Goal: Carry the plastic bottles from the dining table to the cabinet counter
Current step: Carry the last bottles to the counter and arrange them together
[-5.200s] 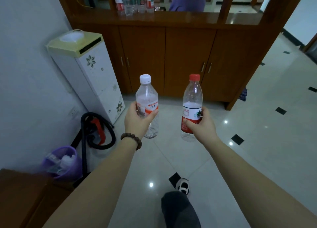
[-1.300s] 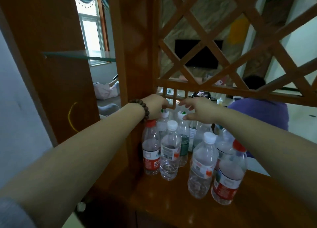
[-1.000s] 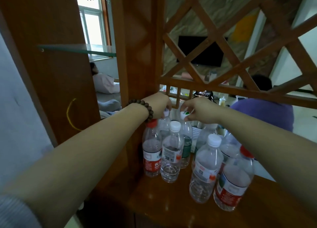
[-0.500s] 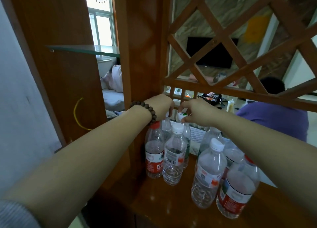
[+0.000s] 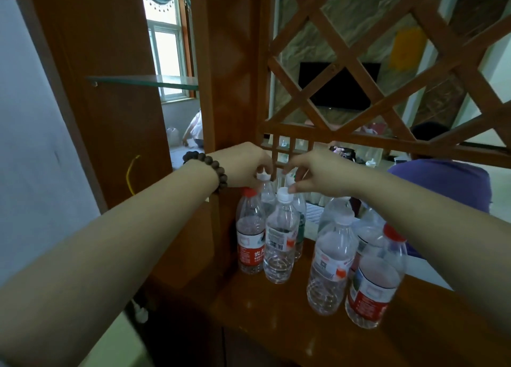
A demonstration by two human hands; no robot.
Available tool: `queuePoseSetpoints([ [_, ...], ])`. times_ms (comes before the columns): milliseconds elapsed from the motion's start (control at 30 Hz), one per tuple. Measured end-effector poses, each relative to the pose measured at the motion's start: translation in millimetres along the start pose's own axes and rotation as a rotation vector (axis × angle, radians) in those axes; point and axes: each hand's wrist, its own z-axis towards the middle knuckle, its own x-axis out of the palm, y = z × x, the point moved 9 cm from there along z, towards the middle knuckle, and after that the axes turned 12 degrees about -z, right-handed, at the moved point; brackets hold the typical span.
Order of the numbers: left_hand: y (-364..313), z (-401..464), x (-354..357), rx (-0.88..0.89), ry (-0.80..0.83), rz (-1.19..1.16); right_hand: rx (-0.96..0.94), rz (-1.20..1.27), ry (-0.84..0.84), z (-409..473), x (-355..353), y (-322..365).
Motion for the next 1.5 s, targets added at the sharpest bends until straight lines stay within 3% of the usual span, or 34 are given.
queuePoseSetpoints([
  [133,1.2,-0.1,23.2,-0.043,0.185,0.238,-0.018,-0.072,0.052,4.9,21.3,16.1],
  [367,5.0,4.0,25.4,-0.087,0.189,0.317,0.021,-0.108,-0.020,10.2,28.5,19.5],
  [600,5.1,4.2,25.6,-0.114,0.226,0.189,0.052,-0.057,-0.028,6.7,25.3,20.0],
  [700,-4.2,0.3,3.7,-0.030,0.032,0.148,0.085,0.017,-0.052,-8.8,6.9,9.6],
  [833,-39.2,0.8,-22.6,0.103,-0.128,-0.095,0.177,-0.040,-0.099,-39.2,-23.7,-31.2],
  [933,-72.9,15.5,-18.1,0.164,-0.099,-0.225,0.240,-0.145,-0.020,-63.9,-24.0,-66.5],
  [1167,-112.8,68.8,38.4,0.171,0.043,-0.218,0.330,-0.213,0.107,-99.3,7.7,-112.7],
  [1500,-114.7,94.8,59.2,0.180,0.066,-0.112,0.357,-0.137,-0.025,-89.1,23.2,-128.6],
])
